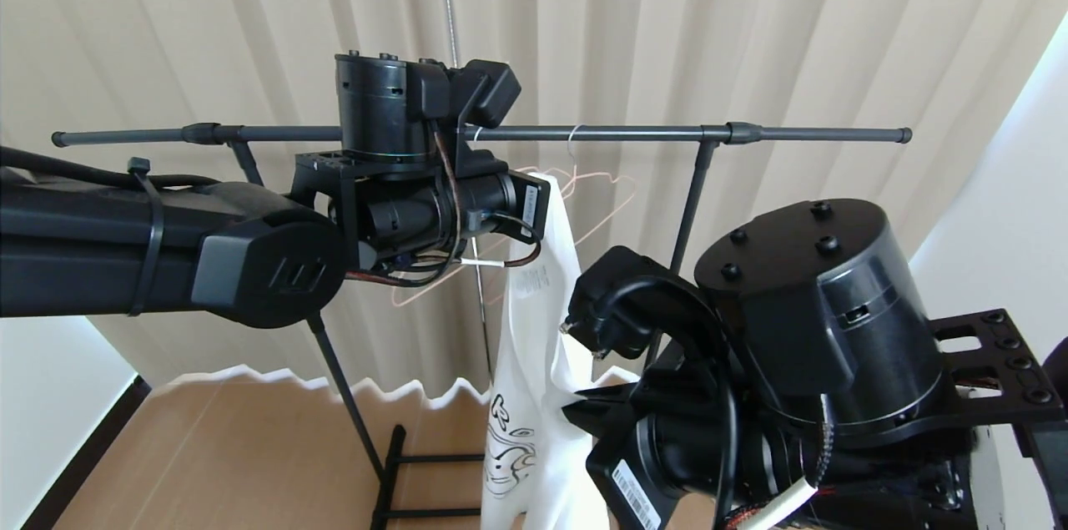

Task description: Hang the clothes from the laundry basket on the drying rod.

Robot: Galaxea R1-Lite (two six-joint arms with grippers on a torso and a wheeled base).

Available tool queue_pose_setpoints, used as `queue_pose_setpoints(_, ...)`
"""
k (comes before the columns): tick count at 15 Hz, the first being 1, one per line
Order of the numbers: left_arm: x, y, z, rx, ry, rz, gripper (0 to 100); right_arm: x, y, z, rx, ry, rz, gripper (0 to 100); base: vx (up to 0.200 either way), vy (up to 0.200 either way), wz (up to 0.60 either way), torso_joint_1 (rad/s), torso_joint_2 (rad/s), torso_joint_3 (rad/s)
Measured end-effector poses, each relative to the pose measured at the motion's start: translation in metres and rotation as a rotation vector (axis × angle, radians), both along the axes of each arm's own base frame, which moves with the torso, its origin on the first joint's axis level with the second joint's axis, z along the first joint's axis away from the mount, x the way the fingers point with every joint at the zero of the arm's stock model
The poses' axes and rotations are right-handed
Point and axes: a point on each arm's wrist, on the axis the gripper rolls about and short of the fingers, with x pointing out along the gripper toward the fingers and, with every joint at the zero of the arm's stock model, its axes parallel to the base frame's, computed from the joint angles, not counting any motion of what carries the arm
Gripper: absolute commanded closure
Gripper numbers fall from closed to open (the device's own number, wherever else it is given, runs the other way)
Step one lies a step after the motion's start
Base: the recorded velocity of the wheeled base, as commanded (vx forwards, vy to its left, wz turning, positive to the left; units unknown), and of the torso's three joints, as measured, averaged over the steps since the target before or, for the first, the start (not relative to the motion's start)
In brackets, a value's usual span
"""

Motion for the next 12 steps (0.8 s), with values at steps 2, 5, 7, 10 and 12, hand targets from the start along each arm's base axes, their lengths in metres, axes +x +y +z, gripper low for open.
queue_pose_setpoints(2,0.000,0.000,0.000,0.001,0.000,0.000,100,0.003,0.007,0.008,0.078,0.032,-0.048,100,0.000,0.000,0.00,0.000,0.00,0.000)
queue_pose_setpoints(5,0.000,0.000,-0.001,0.002,0.002,0.002,100,0.005,0.010,0.011,0.097,0.043,-0.064,100,0.000,0.000,0.00,0.000,0.00,0.000)
queue_pose_setpoints(7,0.000,0.002,0.000,0.003,0.003,0.011,100,0.011,0.004,0.009,0.044,0.034,-0.069,100,0.000,0.000,0.00,0.000,0.00,0.000)
queue_pose_setpoints(10,-0.003,0.010,0.003,0.019,0.014,0.036,100,0.032,-0.022,0.008,-0.057,-0.009,-0.118,100,0.000,0.000,0.00,0.000,0.00,0.000)
queue_pose_setpoints(12,-0.008,0.018,0.001,0.080,0.070,0.082,100,0.046,-0.036,0.010,-0.068,-0.031,-0.180,100,0.000,0.000,0.00,0.000,0.00,0.000)
